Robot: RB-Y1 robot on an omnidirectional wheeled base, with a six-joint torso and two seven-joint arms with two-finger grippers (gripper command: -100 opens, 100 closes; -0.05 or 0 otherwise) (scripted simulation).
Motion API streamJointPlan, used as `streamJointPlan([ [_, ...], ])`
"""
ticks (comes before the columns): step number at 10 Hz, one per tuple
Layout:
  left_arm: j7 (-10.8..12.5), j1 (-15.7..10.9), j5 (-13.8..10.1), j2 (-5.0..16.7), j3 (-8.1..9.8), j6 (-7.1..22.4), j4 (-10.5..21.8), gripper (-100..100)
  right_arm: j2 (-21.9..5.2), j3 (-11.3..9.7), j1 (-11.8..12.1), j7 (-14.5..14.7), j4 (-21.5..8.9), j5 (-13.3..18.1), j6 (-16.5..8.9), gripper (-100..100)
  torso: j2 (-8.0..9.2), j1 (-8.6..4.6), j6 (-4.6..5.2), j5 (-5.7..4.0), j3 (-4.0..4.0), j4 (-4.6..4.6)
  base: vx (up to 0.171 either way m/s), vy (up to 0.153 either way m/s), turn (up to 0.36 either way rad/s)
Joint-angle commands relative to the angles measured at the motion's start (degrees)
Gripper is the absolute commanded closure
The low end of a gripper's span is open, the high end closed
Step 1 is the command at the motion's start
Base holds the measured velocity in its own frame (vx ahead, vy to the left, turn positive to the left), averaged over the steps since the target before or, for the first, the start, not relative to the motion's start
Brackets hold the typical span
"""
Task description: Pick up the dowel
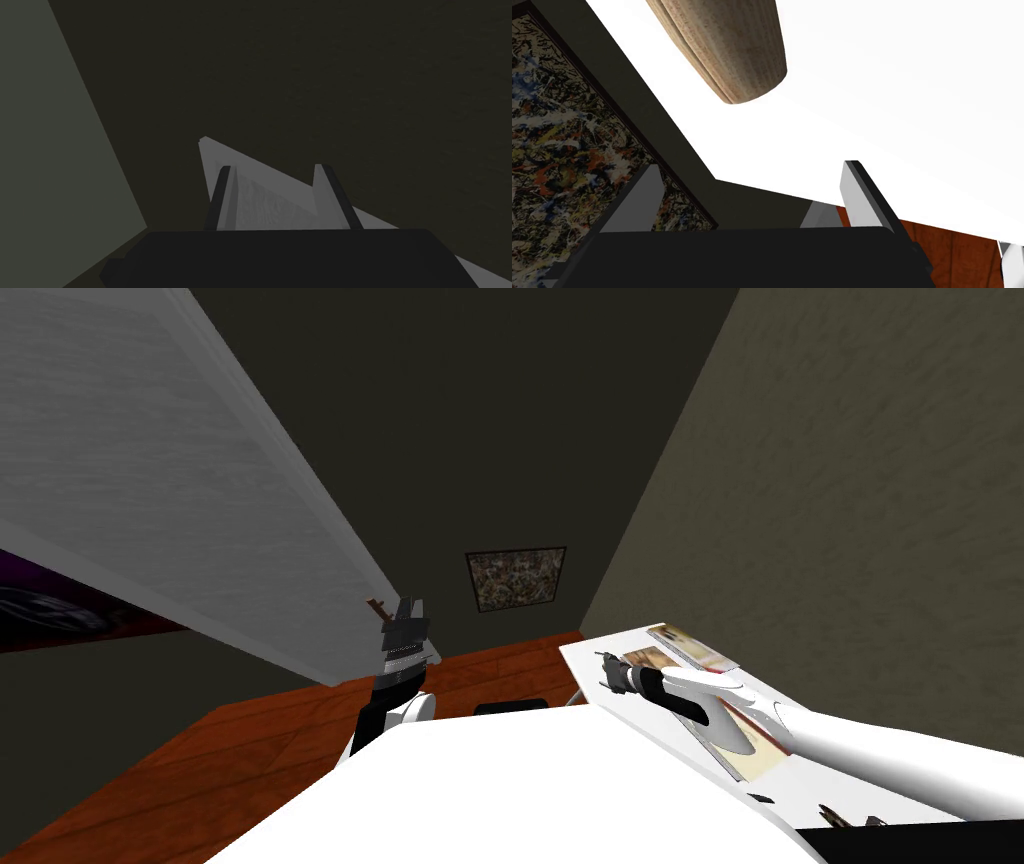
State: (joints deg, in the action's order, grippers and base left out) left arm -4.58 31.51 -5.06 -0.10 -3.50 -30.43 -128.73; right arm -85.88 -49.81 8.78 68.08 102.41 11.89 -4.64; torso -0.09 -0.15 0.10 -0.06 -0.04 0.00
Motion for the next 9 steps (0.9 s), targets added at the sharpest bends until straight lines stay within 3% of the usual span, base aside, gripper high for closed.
streamJointPlan([
  [1, 0.0, 0.0, 0.0, 0.0, 0.0, 0.0, 0.0, 0, -2.27, -1.66, -0.84, 1.46, -0.89, -0.24, -0.56, -100, 0.0, 0.0, 0.0, 0.0, 0.0, 0.0, -0.014, -0.017, 0.153],
  [5, 0.0, 0.0, 0.0, 0.0, 0.0, 0.0, 0.0, 0, -5.76, -5.61, -1.14, 5.59, -2.84, -0.01, -2.7, -100, -0.03, 0.0, 0.01, 0.0, -0.02, -0.01, -0.013, -0.03, 0.135],
  [6, 0.0, 0.0, 0.0, 0.0, 0.0, 0.0, 0.0, 0, -5.35, -4.72, -0.95, 4.77, -2.46, 0.04, -2.36, -100, -0.07, 0.0, 0.0, -0.01, -0.04, -0.02, 0.0, -0.015, 0.025],
  [7, 0.0, 0.01, 0.0, 0.0, 0.0, 0.0, 0.0, 0, -5.38, -4.8, -0.9, 5.01, -2.56, 0.08, -2.46, 0, -0.08, 0.05, 0.02, 0.0, -0.05, -0.02, 0.0, 0.0, 0.0],
  [8, 0.0, 0.01, 0.0, 0.0, 0.0, 0.0, 0.0, 0, -3.72, -4.67, -0.77, 4.93, -3.96, 0.7, -2.64, -100, -0.08, 0.1, 0.02, 0.01, -0.05, -0.02, 0.005, -0.004, 0.075],
  [9, 0.0, 0.0, 0.0, 0.0, 0.0, 0.0, 0.0, 0, -2.89, -4.62, -0.7, 4.91, -4.66, 1.01, -2.74, -100, -0.11, 0.1, 0.0, 0.01, -0.06, -0.03, 0.008, -0.008, 0.067],
])
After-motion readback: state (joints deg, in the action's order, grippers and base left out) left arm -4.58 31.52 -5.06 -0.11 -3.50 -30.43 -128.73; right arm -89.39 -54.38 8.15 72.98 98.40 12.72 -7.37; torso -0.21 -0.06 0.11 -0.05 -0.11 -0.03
